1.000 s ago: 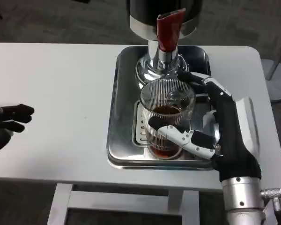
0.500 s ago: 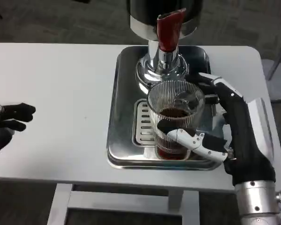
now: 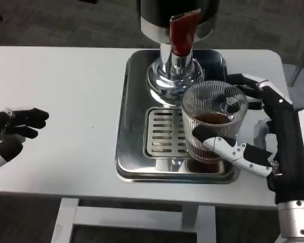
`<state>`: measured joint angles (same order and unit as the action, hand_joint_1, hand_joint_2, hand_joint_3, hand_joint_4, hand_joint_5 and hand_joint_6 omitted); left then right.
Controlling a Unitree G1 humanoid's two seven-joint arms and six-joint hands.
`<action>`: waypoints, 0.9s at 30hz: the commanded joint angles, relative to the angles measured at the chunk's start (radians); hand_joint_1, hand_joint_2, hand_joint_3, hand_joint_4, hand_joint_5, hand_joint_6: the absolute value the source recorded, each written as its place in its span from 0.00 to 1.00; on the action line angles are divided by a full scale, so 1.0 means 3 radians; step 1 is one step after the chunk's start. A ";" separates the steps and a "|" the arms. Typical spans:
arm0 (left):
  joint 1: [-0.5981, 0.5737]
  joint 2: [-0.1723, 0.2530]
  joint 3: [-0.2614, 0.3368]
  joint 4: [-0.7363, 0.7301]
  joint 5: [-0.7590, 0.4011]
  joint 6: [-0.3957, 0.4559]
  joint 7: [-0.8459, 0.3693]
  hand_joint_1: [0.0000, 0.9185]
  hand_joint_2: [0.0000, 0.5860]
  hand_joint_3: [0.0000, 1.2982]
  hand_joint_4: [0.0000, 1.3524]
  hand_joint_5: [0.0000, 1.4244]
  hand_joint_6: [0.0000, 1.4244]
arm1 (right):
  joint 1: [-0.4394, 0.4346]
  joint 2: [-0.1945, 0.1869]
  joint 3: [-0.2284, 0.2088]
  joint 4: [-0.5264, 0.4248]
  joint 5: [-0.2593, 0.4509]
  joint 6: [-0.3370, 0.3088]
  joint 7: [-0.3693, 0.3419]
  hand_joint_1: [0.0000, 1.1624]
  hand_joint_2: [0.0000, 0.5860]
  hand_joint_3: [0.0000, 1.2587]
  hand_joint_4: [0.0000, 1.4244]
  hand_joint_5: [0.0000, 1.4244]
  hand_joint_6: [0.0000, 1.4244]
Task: Grasp the cup under the faucet to collect the drink, then remove the cup.
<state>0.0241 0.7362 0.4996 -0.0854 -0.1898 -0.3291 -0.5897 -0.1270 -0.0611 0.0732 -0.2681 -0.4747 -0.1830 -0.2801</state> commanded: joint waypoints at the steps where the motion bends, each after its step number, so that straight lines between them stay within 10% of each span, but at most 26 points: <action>1: -0.0001 0.0022 0.0002 -0.0048 -0.0033 0.0007 -0.0001 0.00 0.12 0.25 0.22 0.23 0.25 | 0.0052 0.0025 -0.0038 -0.0194 0.0056 -0.0056 0.0005 0.74 0.32 0.81 0.83 0.97 1.00; 27: 0.0103 -0.0064 -0.0154 -0.0374 0.0160 -0.0017 0.0084 0.00 0.12 0.23 0.18 0.20 0.23 | 0.0424 0.0191 0.0101 -0.0814 0.0134 0.0116 0.0326 0.76 0.31 0.85 0.86 1.00 1.00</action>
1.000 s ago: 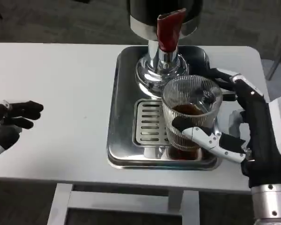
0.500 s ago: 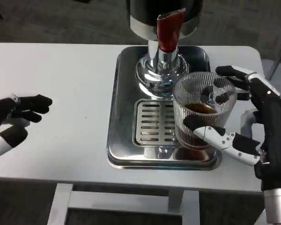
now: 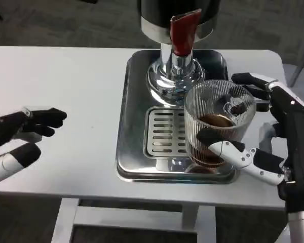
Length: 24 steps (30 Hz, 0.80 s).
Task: Grasp the cup under the faucet to collect the drink, then remove the cup.
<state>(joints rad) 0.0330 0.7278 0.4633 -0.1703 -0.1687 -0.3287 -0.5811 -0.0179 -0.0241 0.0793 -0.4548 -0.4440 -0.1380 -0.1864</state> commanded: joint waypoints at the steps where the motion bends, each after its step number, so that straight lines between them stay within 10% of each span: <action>1: 0.0078 -0.0037 -0.0039 -0.0107 0.0110 -0.0023 0.0062 0.00 0.12 0.23 0.18 0.20 0.23 | 0.0067 0.0077 0.0089 -0.0206 0.0027 -0.0027 0.0018 0.76 0.31 0.85 0.86 1.00 1.00; 24: 0.0181 -0.0070 -0.0185 -0.0490 0.0496 0.0014 0.0163 0.00 0.09 0.16 0.07 0.09 0.17 | 0.0272 0.0187 0.0405 -0.0453 -0.0224 -0.0081 -0.0053 0.78 0.34 0.86 0.88 1.00 1.00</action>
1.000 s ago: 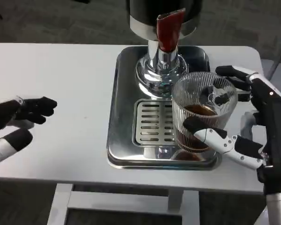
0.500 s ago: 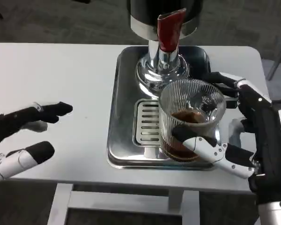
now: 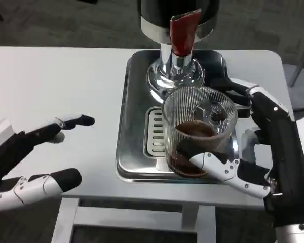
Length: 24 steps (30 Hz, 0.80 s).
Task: Grasp the cup under the faucet to collect the drink, then remove the cup.
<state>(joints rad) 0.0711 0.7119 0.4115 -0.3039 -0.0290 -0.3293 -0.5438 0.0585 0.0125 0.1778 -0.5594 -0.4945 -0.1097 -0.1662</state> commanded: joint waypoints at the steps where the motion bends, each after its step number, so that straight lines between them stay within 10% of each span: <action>1: 0.0055 -0.0017 -0.0012 -0.0046 0.0031 0.0015 0.0037 0.00 0.09 0.16 0.07 0.09 0.17 | 0.0019 0.0068 0.0086 -0.0095 -0.0076 -0.0189 -0.0139 0.78 0.34 0.86 0.88 1.00 1.00; 24: 0.0079 -0.0014 -0.0023 -0.0143 -0.0021 -0.0023 -0.0007 0.00 0.11 0.15 0.07 0.09 0.18 | -0.0055 0.0135 0.0198 0.0420 -0.0291 -0.0485 -0.0638 0.78 0.35 0.86 0.89 1.00 1.00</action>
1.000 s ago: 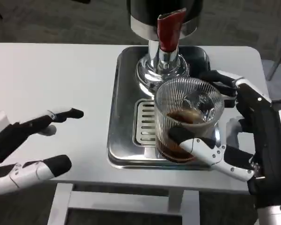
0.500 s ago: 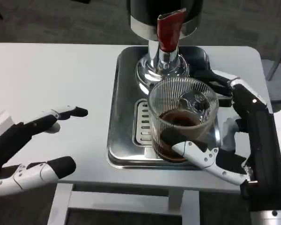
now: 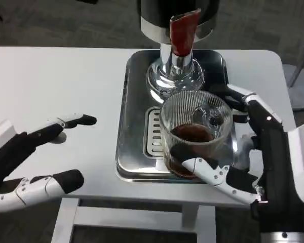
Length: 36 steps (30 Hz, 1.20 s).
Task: Grasp the cup under the faucet to collect the drink, then remove the cup.
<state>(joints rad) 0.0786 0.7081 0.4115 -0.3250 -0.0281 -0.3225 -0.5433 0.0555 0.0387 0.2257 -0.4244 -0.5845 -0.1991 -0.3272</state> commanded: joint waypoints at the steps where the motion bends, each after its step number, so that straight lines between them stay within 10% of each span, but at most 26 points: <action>1: 0.0068 -0.0003 -0.0025 -0.0094 -0.0038 -0.0052 -0.0018 0.00 0.11 0.15 0.07 0.09 0.18 | -0.0041 0.0046 0.0036 -0.0040 0.0020 -0.0184 -0.0092 0.78 0.35 0.86 0.89 1.00 1.00; 36: 0.0335 0.0000 0.0159 -0.0559 -0.0432 -0.0022 -0.0093 0.00 0.11 0.16 0.08 0.09 0.18 | 0.0230 -0.0024 -0.0083 -0.0504 0.0181 -0.0115 0.0203 0.78 0.35 0.86 0.88 1.00 1.00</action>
<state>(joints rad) 0.1667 0.7025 0.4521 -0.4823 -0.1471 -0.3308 -0.5560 0.1229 0.0246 0.2002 -0.5275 -0.5387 -0.2022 -0.2611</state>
